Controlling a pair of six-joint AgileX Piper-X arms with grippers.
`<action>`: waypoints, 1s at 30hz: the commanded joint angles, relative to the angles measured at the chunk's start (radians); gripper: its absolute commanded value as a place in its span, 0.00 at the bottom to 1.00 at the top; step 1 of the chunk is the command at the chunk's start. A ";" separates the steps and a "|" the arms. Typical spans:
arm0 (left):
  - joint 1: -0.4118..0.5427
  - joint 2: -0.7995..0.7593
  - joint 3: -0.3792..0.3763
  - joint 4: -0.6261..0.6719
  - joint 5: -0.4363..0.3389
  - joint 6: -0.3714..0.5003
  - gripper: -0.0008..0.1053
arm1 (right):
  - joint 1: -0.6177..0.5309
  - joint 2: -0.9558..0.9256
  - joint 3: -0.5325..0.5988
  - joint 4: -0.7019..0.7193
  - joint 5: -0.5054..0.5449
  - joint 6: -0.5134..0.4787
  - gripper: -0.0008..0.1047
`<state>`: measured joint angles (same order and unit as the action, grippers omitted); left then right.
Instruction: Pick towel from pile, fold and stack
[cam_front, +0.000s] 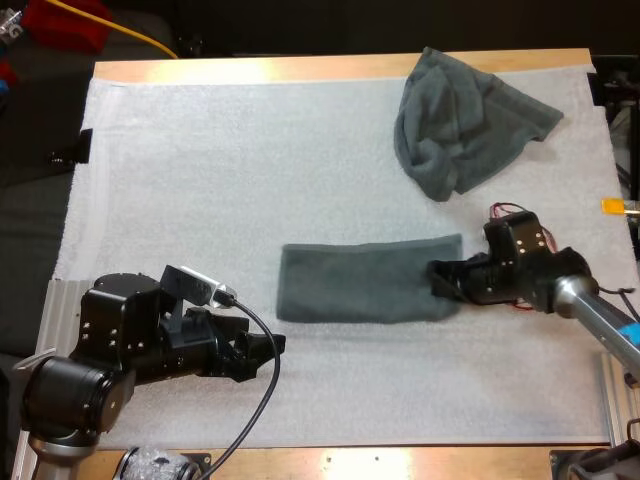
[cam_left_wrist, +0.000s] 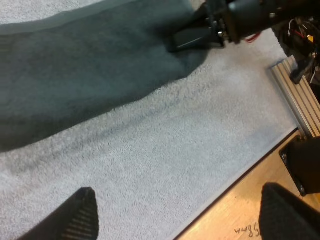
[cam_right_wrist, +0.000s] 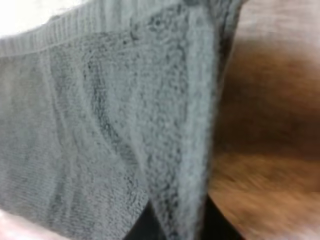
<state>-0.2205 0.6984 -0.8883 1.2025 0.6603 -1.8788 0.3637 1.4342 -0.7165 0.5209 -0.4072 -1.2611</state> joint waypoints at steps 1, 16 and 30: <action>-0.003 0.003 -0.006 0.002 0.003 -0.001 0.62 | 0.000 -0.028 -0.001 0.053 0.048 -0.026 0.01; -0.003 0.003 -0.006 0.002 0.003 -0.001 0.62 | 0.000 -0.141 -0.145 0.499 0.576 -0.297 0.01; -0.003 0.003 -0.006 -0.002 -0.017 -0.001 0.62 | 0.092 -0.141 -0.165 0.357 0.350 -0.135 0.01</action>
<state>-0.2205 0.6984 -0.8883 1.2025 0.6525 -1.8788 0.4565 1.3023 -0.8729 0.8944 -0.0406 -1.4017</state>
